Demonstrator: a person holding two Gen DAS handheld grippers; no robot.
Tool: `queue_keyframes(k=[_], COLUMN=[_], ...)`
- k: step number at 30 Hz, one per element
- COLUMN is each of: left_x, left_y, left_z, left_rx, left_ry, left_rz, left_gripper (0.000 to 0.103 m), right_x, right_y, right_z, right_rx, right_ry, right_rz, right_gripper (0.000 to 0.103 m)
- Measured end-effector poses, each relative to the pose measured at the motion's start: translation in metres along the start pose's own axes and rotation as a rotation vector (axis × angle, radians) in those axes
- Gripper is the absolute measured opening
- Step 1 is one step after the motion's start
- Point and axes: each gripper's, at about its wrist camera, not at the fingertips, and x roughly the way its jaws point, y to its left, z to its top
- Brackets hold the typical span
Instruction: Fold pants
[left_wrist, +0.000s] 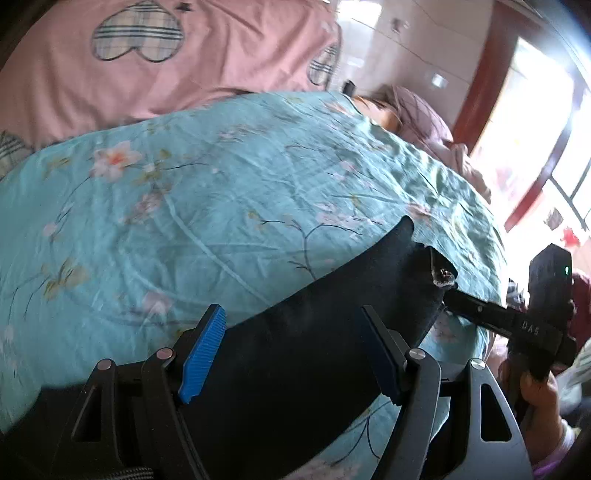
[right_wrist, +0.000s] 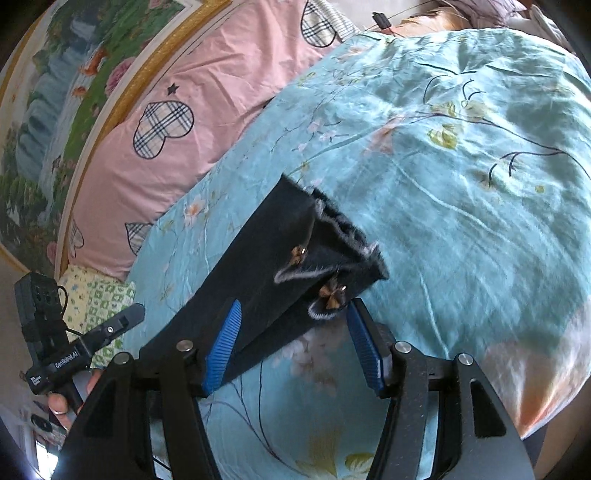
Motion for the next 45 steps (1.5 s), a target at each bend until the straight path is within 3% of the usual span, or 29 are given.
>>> queue_keyframes(k=[9,11,14,15,16,25,30,33,34,36,38,41,45], left_x=[0.048,0.058,0.072,0.075,0.079,0.122,0.154,0.167,0.168,0.171,0.172,0.162,0.145], left_y=[-0.011,-0.014,-0.02,-0.023,-0.026,-0.068,-0.087,-0.093,-0.094,-0.095,-0.096,-0.102,-0.098], left_z=[0.027,0.032,0.041,0.044,0.047,0.071,0.078,0.082,0.083,0.087,0.087,0.083,0.082], left_rx=[0.075,0.082,0.094,0.1,0.109,0.219,0.253,0.257,0.256,0.242,0.229,0.273,0.246], left_ry=[0.133,0.156,0.187,0.195,0.203,0.312,0.397,0.41,0.411,0.425,0.429,0.37,0.323], left_rz=[-0.111,-0.122,-0.162,-0.171,-0.182,-0.276,-0.345,-0.375,-0.386,-0.431,-0.455,-0.437,-0.443], left_gripper=[0.074,0.074,0.074,0.074,0.074,0.074,0.06,0.056,0.052,0.03,0.018,0.014,0.012], right_x=[0.007,0.009,0.012,0.012,0.012,0.002,0.001,0.001,0.002,0.001,0.001,0.001,-0.003], right_y=[-0.006,-0.007,-0.011,-0.014,-0.016,-0.037,-0.037,-0.038,-0.038,-0.039,-0.039,-0.039,-0.036], right_z=[0.01,0.011,0.013,0.014,0.014,0.009,0.009,0.009,0.009,0.009,0.009,0.008,0.01], right_rx=[0.059,0.054,0.039,0.031,0.03,0.033,0.028,0.023,0.022,0.019,0.02,0.02,0.019], right_ry=[-0.032,-0.035,-0.029,-0.024,-0.023,-0.032,-0.034,-0.03,-0.028,-0.026,-0.023,-0.029,-0.033], right_rz=[0.019,0.017,0.019,0.02,0.024,0.107,0.12,0.122,0.123,0.125,0.129,0.145,0.169], right_gripper=[0.06,0.055,0.036,0.021,0.017,0.013,0.013,0.013,0.013,0.013,0.013,0.013,0.013])
